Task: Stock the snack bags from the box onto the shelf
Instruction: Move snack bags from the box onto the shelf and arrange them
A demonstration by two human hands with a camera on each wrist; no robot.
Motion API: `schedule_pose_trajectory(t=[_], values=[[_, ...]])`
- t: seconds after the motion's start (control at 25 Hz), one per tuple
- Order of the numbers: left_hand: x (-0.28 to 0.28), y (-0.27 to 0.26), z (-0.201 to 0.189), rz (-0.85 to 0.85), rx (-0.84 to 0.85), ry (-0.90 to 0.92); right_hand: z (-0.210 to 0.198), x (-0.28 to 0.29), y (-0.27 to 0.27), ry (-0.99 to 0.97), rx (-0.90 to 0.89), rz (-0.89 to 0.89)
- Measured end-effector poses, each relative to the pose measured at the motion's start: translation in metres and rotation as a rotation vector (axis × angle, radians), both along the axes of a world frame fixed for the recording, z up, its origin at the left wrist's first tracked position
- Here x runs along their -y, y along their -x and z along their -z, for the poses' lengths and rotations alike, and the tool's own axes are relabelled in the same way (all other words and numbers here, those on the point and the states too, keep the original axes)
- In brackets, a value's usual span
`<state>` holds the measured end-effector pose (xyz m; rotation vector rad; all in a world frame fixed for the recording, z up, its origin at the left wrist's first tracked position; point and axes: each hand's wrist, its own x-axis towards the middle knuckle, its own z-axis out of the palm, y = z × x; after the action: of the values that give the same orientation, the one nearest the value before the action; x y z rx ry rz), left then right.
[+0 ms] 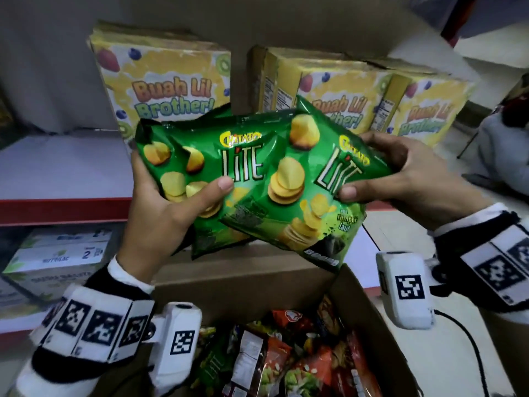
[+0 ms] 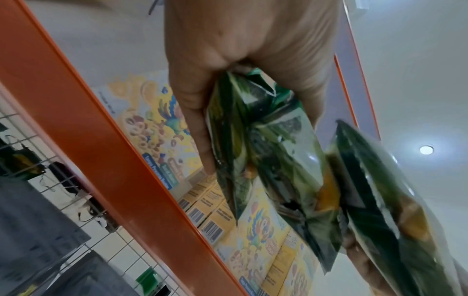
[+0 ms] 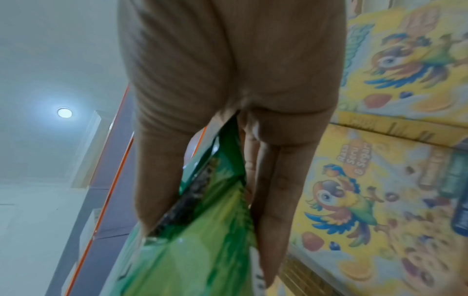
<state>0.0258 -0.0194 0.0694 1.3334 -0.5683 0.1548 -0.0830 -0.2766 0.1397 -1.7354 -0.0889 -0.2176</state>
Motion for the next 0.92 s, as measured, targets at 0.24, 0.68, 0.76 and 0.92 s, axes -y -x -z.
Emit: schedule_pose_trajectory(t=[0.24,0.68,0.76,0.92], values=[[0.026,-0.009,-0.038,-0.052,0.003,-0.077,-0.037,-0.011,-0.025,-0.02,-0.031,-0.011],[0.033,0.037,-0.226,-0.036,-0.25,-0.118,-0.239,-0.012,0.008,-0.141,-0.216,0.094],[0.026,0.045,-0.269,0.036,-0.311,-0.135,-0.286,-0.019,0.015,-0.144,-0.263,0.075],[0.01,0.055,-0.36,0.04,-0.308,-0.138,-0.382,-0.028,0.027,-0.203,-0.3,0.038]])
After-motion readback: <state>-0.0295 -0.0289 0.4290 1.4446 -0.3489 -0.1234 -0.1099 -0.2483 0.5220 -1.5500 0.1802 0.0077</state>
